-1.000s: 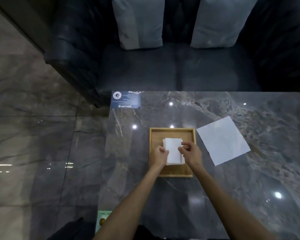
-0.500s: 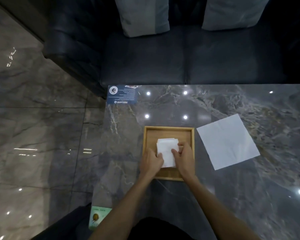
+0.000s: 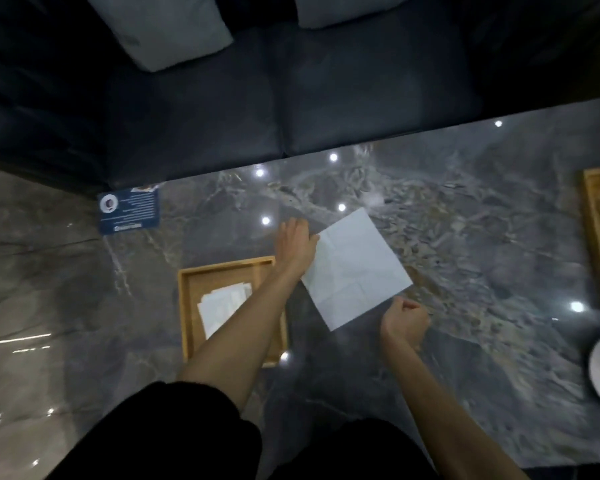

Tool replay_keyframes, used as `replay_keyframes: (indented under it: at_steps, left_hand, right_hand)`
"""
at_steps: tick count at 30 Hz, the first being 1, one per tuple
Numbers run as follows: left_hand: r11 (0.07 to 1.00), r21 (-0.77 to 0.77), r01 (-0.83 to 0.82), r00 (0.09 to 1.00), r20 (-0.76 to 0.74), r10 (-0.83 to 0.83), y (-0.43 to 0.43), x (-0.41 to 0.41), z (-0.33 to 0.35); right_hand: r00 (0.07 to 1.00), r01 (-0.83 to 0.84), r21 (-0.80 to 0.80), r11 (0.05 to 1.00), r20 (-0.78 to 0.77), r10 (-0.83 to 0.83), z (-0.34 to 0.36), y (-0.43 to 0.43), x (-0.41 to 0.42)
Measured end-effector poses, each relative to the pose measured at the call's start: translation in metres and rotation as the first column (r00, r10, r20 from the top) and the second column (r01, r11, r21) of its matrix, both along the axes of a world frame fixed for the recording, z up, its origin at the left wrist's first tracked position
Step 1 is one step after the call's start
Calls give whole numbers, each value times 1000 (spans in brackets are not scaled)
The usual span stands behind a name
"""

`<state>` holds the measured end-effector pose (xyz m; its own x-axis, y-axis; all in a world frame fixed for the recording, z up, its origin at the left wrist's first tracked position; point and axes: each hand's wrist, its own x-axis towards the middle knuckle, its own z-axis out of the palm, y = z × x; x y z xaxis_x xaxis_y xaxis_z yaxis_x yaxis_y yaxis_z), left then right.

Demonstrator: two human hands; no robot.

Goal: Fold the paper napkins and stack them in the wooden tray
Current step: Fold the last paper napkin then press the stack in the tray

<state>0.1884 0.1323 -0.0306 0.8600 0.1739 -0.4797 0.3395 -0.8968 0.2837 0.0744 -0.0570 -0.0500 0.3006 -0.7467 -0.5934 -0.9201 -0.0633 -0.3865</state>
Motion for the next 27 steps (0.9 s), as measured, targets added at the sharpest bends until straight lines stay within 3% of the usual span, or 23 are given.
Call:
replay_keyframes:
  at_steps: [3, 8, 12, 14, 16, 19, 22, 24, 25, 27]
  left_hand:
    - [997, 79, 11, 998, -58, -6, -13, -7, -22]
    - [992, 128, 8, 1000, 12, -10, -20, -17, -40]
    - [985, 136, 102, 995, 3, -104, -23, -12, -39]
    - [993, 52, 108, 994, -36, -106, -21, -9, -34]
    - [978, -199, -55, 993, -110, 33, -17, -7, -23]
    - [744, -574, -342, 939, -222, 261, -2, -4, 15]
    - [470, -742, -479, 855, -274, 440, 22, -4, 70]
    - [321, -813, -486, 809, -281, 516, 38, -14, 109]
    - [331, -813, -479, 796, -243, 554, 47, -22, 125]
    - [406, -786, -467, 765, -129, 631, 64, -41, 147]
  right_hand:
    - [998, -60, 21, 998, -22, 61, 0, -5, 6]
    - [967, -249, -18, 968, -57, 248, 0, -2, 8]
    - [952, -304, -24, 952, -47, 303, -1, 6, 12]
    - [952, -306, -38, 951, -8, 306, 0, 8, 15]
    - [940, -321, -49, 946, 105, 325, 5, 6, 21]
    - [880, -309, 106, 945, 408, 242, 39, -2, 42]
    - [746, -409, 258, 875, 647, 158, 93, -5, 71]
    - [753, -457, 479, 750, 657, 38, 107, 1, 86]
    - [806, -439, 623, 648, 591, -22, 110, 10, 88]
    - [845, -459, 737, 496, 534, -11, 122, 36, 82]
